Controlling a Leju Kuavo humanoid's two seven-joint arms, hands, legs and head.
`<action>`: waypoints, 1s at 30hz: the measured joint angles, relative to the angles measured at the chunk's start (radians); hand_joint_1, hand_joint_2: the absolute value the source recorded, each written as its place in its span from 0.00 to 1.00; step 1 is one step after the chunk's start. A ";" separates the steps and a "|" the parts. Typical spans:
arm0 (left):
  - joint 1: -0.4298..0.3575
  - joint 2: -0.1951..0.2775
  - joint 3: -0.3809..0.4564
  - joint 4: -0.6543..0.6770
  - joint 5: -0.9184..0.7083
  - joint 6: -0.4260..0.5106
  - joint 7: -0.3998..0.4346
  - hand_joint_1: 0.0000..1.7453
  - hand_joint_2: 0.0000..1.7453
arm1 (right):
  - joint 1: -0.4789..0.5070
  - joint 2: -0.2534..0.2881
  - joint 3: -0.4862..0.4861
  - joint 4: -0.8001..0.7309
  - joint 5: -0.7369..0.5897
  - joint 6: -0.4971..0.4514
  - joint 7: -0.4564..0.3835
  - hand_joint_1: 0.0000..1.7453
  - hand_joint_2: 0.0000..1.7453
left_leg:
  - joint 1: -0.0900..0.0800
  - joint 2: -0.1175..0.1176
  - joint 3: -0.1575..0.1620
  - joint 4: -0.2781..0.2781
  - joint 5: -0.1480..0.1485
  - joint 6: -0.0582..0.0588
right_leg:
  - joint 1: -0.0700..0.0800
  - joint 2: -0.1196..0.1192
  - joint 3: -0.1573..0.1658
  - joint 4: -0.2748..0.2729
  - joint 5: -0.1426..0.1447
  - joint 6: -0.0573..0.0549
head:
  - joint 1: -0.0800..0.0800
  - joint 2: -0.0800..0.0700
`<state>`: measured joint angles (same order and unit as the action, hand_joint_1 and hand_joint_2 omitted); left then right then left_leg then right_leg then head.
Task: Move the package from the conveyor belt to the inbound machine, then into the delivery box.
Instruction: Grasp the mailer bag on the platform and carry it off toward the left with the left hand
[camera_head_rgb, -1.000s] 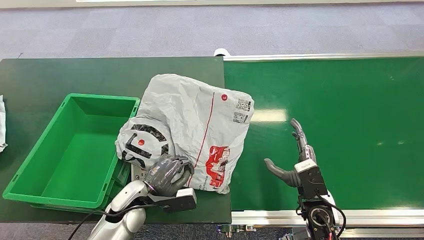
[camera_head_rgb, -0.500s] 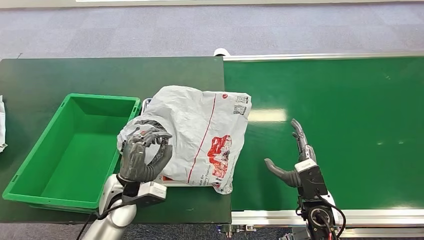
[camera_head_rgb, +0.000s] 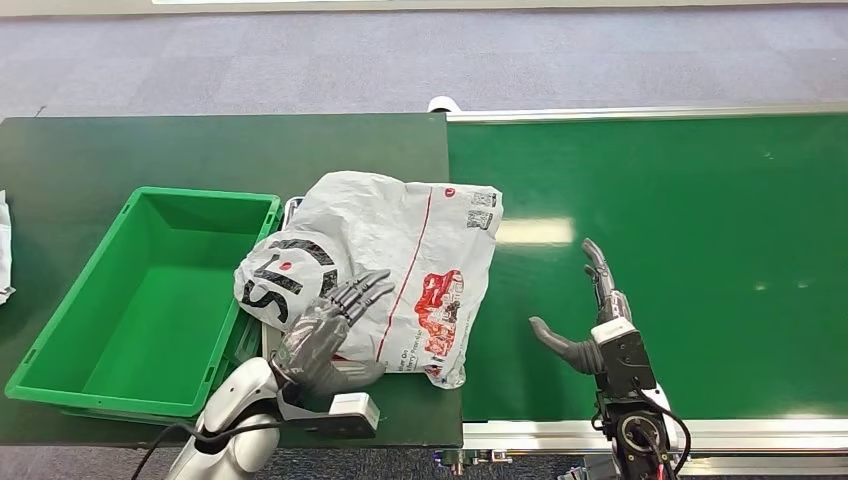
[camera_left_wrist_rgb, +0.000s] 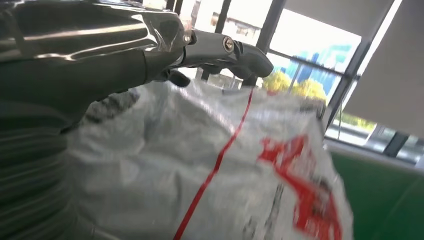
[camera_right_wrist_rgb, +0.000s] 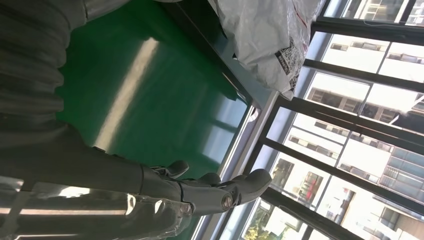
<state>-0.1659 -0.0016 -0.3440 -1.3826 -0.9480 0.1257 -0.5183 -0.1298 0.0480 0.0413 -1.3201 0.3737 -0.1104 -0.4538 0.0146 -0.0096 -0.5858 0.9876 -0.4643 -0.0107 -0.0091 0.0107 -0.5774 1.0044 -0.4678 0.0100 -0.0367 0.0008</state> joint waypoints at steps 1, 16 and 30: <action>-0.002 0.008 -0.007 0.012 -0.026 -0.021 0.019 0.00 1.00 | -0.002 -0.001 0.000 0.002 0.000 0.002 -0.001 0.00 1.00 | 0.000 0.000 0.000 0.000 0.000 0.000 | 0.000 0.000 0.000 0.000 0.000 0.000 | 0.000 0.000; -0.100 0.048 -0.022 0.150 -0.288 0.059 0.337 0.00 1.00 | 0.002 0.005 -0.007 0.005 0.038 0.005 0.021 0.00 1.00 | 0.000 0.000 0.000 0.000 0.000 0.000 | 0.000 0.000 0.000 0.000 0.000 0.000 | 0.000 0.000; -0.099 0.005 0.042 0.156 -0.323 0.274 0.319 1.00 1.00 | 0.029 0.023 -0.016 -0.014 0.048 0.007 0.021 0.00 1.00 | 0.000 0.000 0.000 0.000 0.000 0.000 | 0.000 0.000 0.000 0.000 0.000 0.000 | 0.000 0.000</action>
<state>-0.2652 0.0031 -0.3018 -1.2264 -1.2706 0.3993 -0.1992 -0.1012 0.0708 0.0252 -1.3340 0.4220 -0.1034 -0.4327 0.0144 -0.0097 -0.5857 0.9876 -0.4642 -0.0107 -0.0092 0.0106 -0.5772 1.0044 -0.4677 0.0100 -0.0366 0.0008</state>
